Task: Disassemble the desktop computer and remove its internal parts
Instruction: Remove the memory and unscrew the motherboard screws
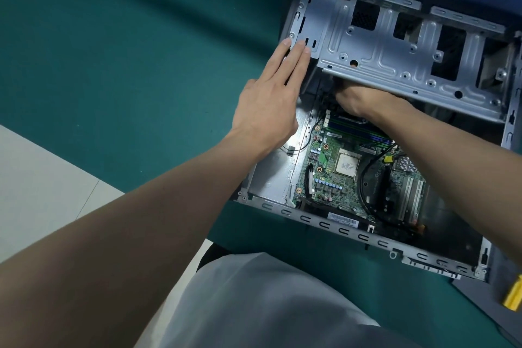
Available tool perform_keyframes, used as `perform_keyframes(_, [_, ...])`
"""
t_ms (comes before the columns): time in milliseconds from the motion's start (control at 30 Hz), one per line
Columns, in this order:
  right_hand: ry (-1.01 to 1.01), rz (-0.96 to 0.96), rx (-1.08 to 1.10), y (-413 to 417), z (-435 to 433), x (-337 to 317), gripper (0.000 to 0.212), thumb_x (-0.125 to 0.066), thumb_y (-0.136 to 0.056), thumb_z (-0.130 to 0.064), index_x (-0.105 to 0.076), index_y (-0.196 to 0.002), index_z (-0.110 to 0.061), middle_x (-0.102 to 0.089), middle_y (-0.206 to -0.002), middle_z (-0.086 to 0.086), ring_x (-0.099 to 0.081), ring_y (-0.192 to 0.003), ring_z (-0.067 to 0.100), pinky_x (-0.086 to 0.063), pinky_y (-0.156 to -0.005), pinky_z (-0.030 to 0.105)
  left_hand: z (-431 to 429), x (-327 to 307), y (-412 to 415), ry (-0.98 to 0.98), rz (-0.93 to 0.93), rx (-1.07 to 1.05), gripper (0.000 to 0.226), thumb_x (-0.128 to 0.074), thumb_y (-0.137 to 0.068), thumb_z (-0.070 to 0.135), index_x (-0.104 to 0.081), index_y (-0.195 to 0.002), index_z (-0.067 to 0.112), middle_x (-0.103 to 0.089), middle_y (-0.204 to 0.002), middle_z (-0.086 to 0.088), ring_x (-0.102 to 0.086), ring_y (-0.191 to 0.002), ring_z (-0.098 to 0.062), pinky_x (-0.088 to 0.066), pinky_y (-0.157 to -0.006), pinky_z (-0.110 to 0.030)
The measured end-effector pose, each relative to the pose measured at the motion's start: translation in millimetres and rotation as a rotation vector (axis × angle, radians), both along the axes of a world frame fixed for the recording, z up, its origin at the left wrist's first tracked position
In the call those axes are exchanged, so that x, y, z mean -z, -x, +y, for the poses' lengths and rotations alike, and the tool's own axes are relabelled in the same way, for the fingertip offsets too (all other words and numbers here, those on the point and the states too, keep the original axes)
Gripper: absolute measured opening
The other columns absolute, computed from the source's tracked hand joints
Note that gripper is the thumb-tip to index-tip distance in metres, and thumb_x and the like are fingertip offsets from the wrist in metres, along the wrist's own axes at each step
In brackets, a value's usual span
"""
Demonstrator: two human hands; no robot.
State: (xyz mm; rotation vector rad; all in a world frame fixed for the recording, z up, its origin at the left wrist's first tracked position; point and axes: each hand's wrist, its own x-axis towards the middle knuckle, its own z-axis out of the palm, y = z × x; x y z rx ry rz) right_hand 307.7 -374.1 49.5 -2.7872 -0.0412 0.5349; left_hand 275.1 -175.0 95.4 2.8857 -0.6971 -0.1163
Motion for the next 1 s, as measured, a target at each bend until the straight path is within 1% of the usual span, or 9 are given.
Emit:
perform_keyframes(100, [-0.007,-0.027,0.056,2,0,-4,0.033,-0.032,-0.104,-0.029,-0.048,-0.08,-0.013,-0.046,-0.064,0.003,-0.044,-0.052,0.015,-0.034,-0.047,0.025,0,-1,0,0.011,0.008,0.001,0.074,-0.048,-0.093,0.021,-0.007,-0.155,0.013,-0.003,-0.163,0.005,0.004,-0.149,-0.013,-0.047,-0.077,-0.028])
perform_keyframes(267, [0.043,0.113,0.048,5,4,-7,0.017,-0.042,-0.095,-0.005,-0.052,-0.108,-0.003,-0.048,-0.081,0.006,-0.047,-0.067,0.022,-0.04,-0.064,0.028,0,-1,0,0.009,0.01,-0.004,0.075,-0.049,-0.093,0.021,-0.007,-0.155,0.014,-0.003,-0.163,0.005,0.004,-0.149,-0.013,-0.049,-0.078,-0.029])
perform_keyframes(400, [0.042,0.048,0.02,4,3,-7,0.032,-0.03,-0.104,-0.024,-0.043,-0.076,-0.014,-0.043,-0.065,0.002,-0.042,-0.054,0.014,-0.04,-0.062,0.03,-1,-1,0,0.012,0.009,-0.005,0.076,-0.049,-0.091,0.019,-0.008,-0.155,0.014,-0.004,-0.162,0.006,0.003,-0.149,-0.013,-0.047,-0.075,-0.029])
perform_keyframes(567, [0.018,0.128,0.099,5,3,-4,0.011,-0.038,-0.097,-0.008,-0.045,-0.088,-0.011,-0.042,-0.068,0.002,-0.04,-0.057,0.013,-0.031,-0.056,0.024,0,0,0,0.014,0.01,-0.006,0.078,-0.051,-0.09,0.017,-0.007,-0.155,0.014,-0.003,-0.162,0.006,0.004,-0.149,-0.013,-0.047,-0.075,-0.028])
perform_keyframes(700, [0.008,0.11,0.112,-2,6,-5,0.03,-0.028,-0.104,-0.028,-0.05,-0.091,-0.013,-0.049,-0.077,0.005,-0.043,-0.06,0.015,-0.042,-0.061,0.029,-1,0,0,0.02,0.011,-0.01,0.075,-0.05,-0.093,0.02,-0.007,-0.155,0.014,-0.003,-0.162,0.007,0.004,-0.148,-0.012,-0.047,-0.078,-0.029])
perform_keyframes(800, [-0.017,0.176,0.162,-1,5,-7,0.039,-0.027,-0.105,-0.03,-0.054,-0.12,-0.006,-0.054,-0.102,0.021,-0.056,-0.084,0.023,-0.044,-0.08,0.038,0,0,0,0.024,0.018,-0.005,0.076,-0.05,-0.092,0.019,-0.007,-0.155,0.014,-0.002,-0.162,0.006,0.005,-0.148,-0.012,-0.047,-0.078,-0.029])
perform_keyframes(867, [-0.013,0.25,0.177,2,6,-8,0.039,-0.032,-0.103,-0.02,-0.045,-0.135,-0.002,-0.046,-0.137,0.024,-0.048,-0.122,0.032,-0.034,-0.104,0.041,0,0,-1,0.021,0.018,-0.005,0.076,-0.05,-0.092,0.019,-0.006,-0.155,0.014,-0.002,-0.163,0.006,0.005,-0.149,-0.013,-0.046,-0.078,-0.029])
perform_keyframes(900, [-0.011,0.254,0.171,3,7,-10,0.037,-0.032,-0.103,-0.017,-0.046,-0.134,-0.002,-0.044,-0.14,0.023,-0.047,-0.123,0.033,-0.034,-0.105,0.041,0,0,0,0.018,0.017,-0.006,0.076,-0.049,-0.093,0.02,-0.006,-0.155,0.014,-0.002,-0.163,0.006,0.005,-0.148,-0.013,-0.046,-0.078,-0.029])
perform_keyframes(1000, [0.013,0.115,0.128,0,9,-11,0.032,-0.029,-0.104,-0.022,-0.055,-0.096,-0.006,-0.058,-0.083,0.015,-0.052,-0.065,0.019,-0.047,-0.072,0.035,0,-1,0,0.016,0.012,-0.006,0.074,-0.049,-0.094,0.022,-0.007,-0.155,0.014,-0.002,-0.163,0.006,0.004,-0.149,-0.013,-0.046,-0.078,-0.029])
